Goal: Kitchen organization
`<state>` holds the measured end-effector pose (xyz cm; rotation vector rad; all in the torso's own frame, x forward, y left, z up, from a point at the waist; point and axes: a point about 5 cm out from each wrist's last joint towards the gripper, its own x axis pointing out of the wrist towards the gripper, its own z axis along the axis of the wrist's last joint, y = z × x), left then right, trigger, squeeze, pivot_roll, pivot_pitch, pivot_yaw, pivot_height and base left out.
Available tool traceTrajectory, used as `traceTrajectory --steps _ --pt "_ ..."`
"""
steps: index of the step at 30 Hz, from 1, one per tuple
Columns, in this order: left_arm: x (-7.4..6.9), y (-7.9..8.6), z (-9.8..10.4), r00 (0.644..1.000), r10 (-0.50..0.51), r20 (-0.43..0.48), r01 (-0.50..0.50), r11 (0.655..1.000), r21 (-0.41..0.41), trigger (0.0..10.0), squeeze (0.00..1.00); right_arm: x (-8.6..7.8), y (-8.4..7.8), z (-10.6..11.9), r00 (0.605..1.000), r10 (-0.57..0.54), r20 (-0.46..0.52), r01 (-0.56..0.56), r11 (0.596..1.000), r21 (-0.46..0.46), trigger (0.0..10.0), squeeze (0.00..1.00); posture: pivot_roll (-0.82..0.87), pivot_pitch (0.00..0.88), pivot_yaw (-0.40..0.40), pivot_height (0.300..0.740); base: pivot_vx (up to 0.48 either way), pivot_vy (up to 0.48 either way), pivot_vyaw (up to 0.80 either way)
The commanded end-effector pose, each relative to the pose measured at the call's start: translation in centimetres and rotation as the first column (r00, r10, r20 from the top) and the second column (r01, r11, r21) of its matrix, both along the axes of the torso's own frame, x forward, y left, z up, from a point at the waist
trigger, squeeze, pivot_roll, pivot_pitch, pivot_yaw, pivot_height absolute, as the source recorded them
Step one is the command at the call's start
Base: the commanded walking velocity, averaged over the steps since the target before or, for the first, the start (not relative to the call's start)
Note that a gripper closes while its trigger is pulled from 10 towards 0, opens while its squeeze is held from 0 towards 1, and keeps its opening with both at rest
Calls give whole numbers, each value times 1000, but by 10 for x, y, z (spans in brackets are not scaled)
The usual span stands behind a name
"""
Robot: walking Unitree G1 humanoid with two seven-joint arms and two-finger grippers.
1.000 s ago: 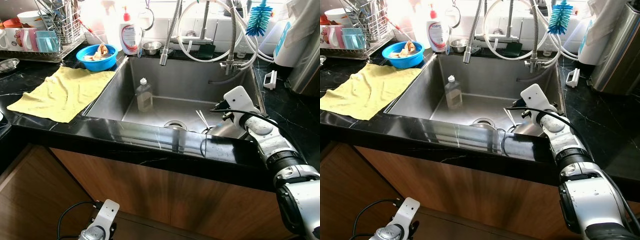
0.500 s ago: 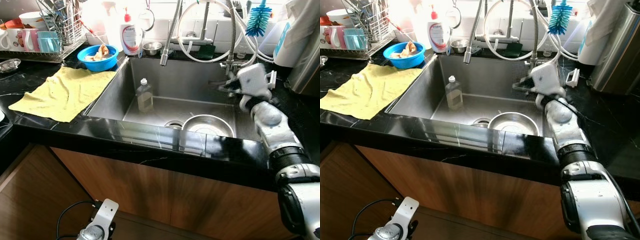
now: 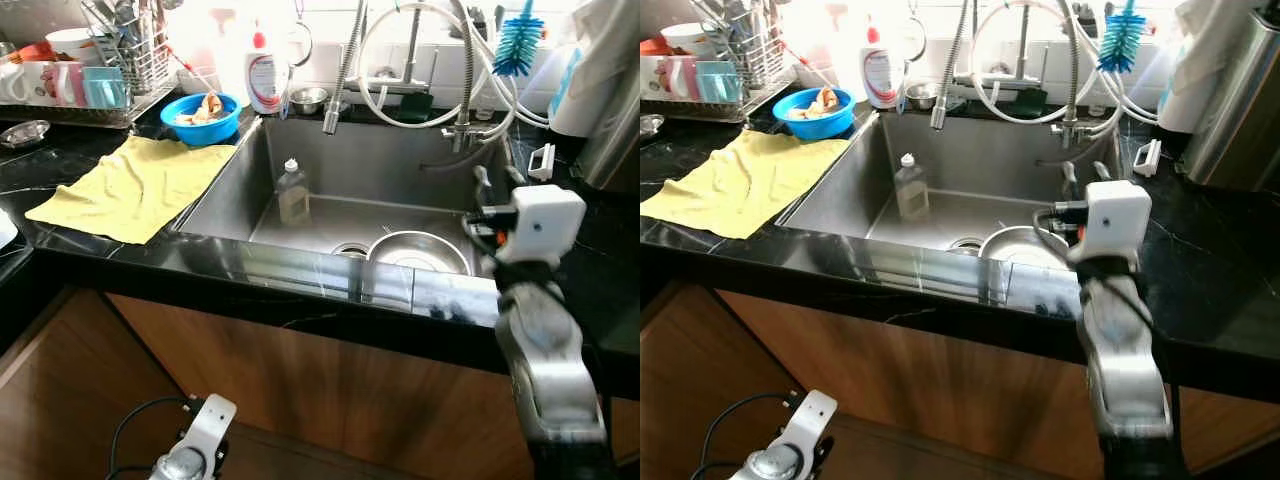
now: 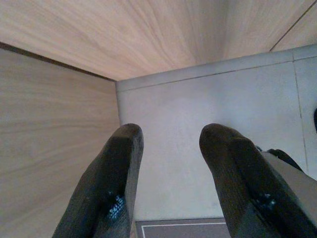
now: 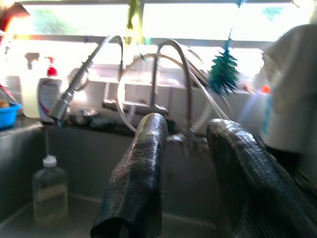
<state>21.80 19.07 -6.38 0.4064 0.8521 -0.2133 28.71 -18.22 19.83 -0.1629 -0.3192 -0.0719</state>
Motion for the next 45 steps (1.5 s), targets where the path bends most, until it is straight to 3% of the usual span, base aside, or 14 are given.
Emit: traceTrajectory --steps 1,3,7,13,16,23,31,45 --pt "-2 4 0 1000 -7 -1 7 1000 26 10000 0 -8 6 11 999 -8 31 8 1000 10 10000 0 -122 0 70 740 0 0 0" --pt "-2 3 -1 1000 -8 0 8 1000 26 10000 0 -21 10 12 999 -25 27 24 1000 13 10000 0 -119 0 66 740 0 0 0" --pt "-1 2 -1 1000 -11 2 11 1000 23 10000 0 -26 12 8 999 -36 -9 37 999 30 10000 0 -130 0 69 740 0 0 0" --pt "1 0 0 1000 -9 6 9 1000 20 10000 0 -22 17 10 1000 -15 -24 16 999 48 10000 0 -120 0 62 740 0 0 0" --pt "1 2 1 1000 11 9 -12 1000 21 10000 0 -18 20 7 999 -2 -45 6 994 106 10000 0 -107 0 54 740 0 0 0" --pt "-3 7 -1 1000 30 2 -30 999 25 10000 0 -17 26 7 998 5 -61 1 996 85 10000 0 -101 0 51 740 0 0 0" --pt "-7 9 -3 999 43 -5 -43 999 28 10000 0 -13 25 5 996 1 -85 2 1000 31 10000 0 -96 0 45 740 0 0 800" --pt "-6 10 -1 998 58 29 -58 998 30 10000 0 -13 26 6 996 4 -86 -2 1000 23 10000 0 -101 0 49 740 0 0 800"
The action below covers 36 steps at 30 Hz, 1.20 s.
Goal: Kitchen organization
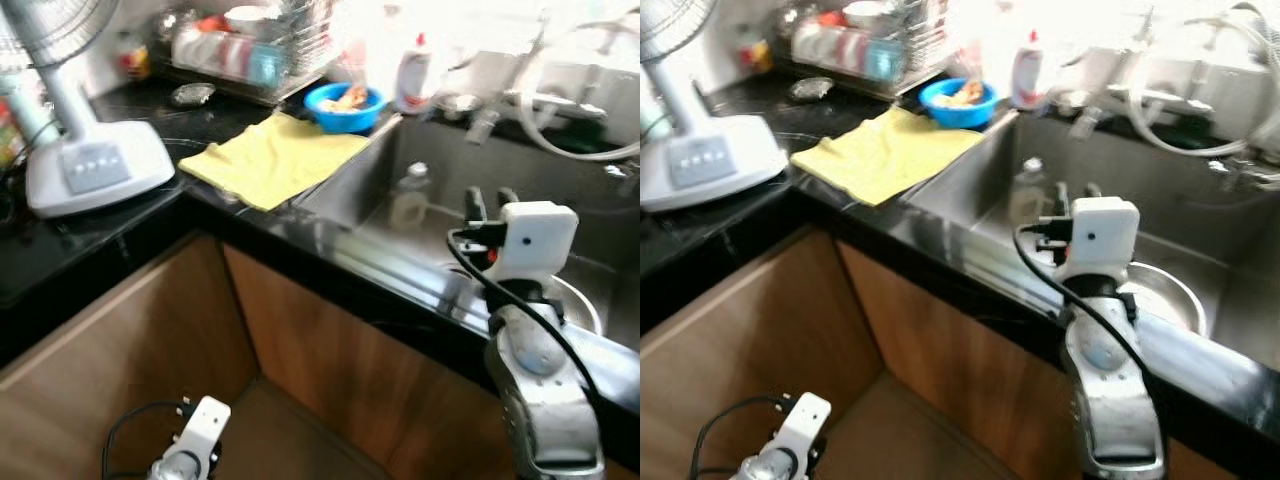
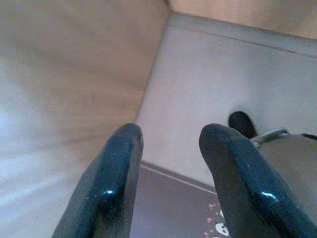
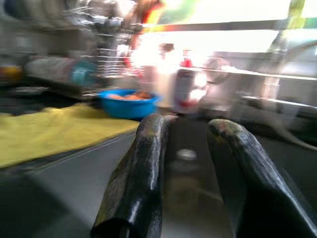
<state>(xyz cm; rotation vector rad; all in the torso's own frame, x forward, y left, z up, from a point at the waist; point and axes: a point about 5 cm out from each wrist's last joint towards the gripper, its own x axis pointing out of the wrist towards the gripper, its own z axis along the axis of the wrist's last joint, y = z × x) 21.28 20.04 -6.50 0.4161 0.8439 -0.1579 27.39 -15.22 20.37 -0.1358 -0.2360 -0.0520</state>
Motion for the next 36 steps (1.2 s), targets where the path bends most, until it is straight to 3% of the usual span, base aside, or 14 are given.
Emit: traceTrajectory --steps 1,28,29,30,31,33,35,36 --pt "0 1 0 1000 17 10 -17 1000 3 10000 0 0 -4 1 1000 -15 -3 15 1000 -5 10000 0 -101 0 49 740 0 0 800" --pt "4 4 4 997 49 52 -50 999 21 10000 0 4 -10 -1 999 30 -17 -30 998 -53 10000 0 -101 0 44 740 0 0 800" --pt "7 13 7 966 249 74 -244 967 -72 10000 0 5 -10 -2 999 36 -22 -37 998 -53 10000 0 -110 0 41 740 0 0 800" --pt "9 18 9 934 349 78 -339 933 -120 10000 0 5 -10 -2 999 37 -25 -39 998 -55 10000 0 -110 0 41 740 0 0 800" --pt "9 18 9 934 349 78 -339 933 -120 10000 0 5 -10 -2 999 37 -25 -39 998 -55 10000 0 -110 0 41 740 0 0 800" --pt "9 36 13 844 531 76 -513 841 -171 10000 0 5 -11 -5 998 40 -38 -42 998 -50 10000 0 -102 0 36 740 0 0 800" --pt "9 39 13 842 535 73 -519 838 -166 10000 0 5 -11 -7 998 42 -43 -44 998 -47 10000 0 -102 0 36 740 0 0 800" --pt "9 39 13 862 502 69 -488 859 -153 10000 0 5 -10 -10 996 60 -63 -63 997 -38 10000 0 -101 0 35 740 0 0 800"
